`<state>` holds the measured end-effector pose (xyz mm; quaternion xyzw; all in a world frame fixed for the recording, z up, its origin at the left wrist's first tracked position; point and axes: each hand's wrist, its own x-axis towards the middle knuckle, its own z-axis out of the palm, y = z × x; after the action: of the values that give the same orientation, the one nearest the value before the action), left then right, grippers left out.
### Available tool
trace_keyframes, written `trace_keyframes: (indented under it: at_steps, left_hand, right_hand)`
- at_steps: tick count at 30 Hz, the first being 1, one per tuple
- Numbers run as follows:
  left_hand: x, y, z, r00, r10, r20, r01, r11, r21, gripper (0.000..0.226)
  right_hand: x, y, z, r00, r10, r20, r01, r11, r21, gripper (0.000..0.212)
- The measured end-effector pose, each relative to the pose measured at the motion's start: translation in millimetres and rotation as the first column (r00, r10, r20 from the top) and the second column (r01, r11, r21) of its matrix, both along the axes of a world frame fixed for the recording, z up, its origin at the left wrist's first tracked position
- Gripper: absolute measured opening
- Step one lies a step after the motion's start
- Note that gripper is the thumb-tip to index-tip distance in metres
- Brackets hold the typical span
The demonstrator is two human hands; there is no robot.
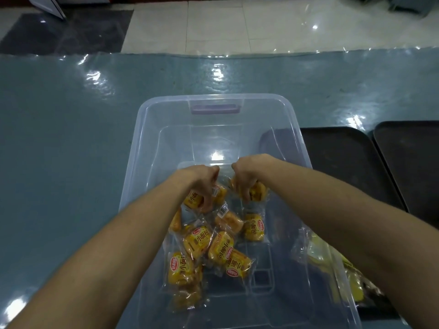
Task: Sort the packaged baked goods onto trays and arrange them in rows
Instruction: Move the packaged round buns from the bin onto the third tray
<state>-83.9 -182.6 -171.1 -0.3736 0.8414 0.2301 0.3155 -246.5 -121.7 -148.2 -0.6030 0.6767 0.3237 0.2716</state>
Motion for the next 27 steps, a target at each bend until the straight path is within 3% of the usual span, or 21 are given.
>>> trace_keyframes:
  at_steps: [2, 6, 9, 13, 18, 22, 27]
  left_hand:
    - [1.7, 2.3, -0.8, 1.000, 0.023, -0.004, -0.023, 1.000, 0.021, 0.101]
    - [5.1, 3.5, 1.8, 0.999, 0.021, 0.036, -0.023, 0.998, 0.052, 0.106]
    - [6.5, 0.0, 4.9, 0.998, 0.055, 0.024, -0.056, 0.998, 0.043, 0.103]
    - [10.7, -10.1, 20.3, 0.990, 0.130, -0.050, -0.131, 0.991, -0.028, 0.102]
    - [21.4, -22.3, 65.7, 0.938, 0.240, -0.249, -0.266, 0.961, -0.073, 0.097]
    - [34.8, -13.9, 113.3, 0.810, 0.338, -0.479, -0.420, 0.905, -0.072, 0.081]
    - [30.4, 25.6, 174.5, 0.560, 0.440, -0.702, -0.533, 0.840, 0.101, 0.086]
  right_hand:
    - [-2.7, 4.8, -4.9, 0.997, -0.060, 0.039, 0.056, 0.995, 0.083, 0.088]
    - [2.0, 10.3, -12.2, 0.989, -0.103, 0.107, 0.092, 0.990, 0.105, 0.097]
    - [1.1, 7.9, -11.3, 0.988, -0.118, 0.105, 0.105, 0.988, 0.116, 0.088]
    - [-6.1, 0.4, 10.2, 0.987, -0.132, 0.097, 0.132, 0.991, 0.008, 0.080]
    - [-11.1, -2.0, 68.0, 0.981, -0.140, 0.131, 0.171, 0.949, -0.264, 0.075]
    - [-16.9, 24.4, 131.3, 0.967, -0.152, 0.206, 0.237, 0.838, -0.491, 0.062]
    - [-35.2, 88.4, 196.7, 0.933, -0.209, 0.293, 0.359, 0.579, -0.731, 0.054]
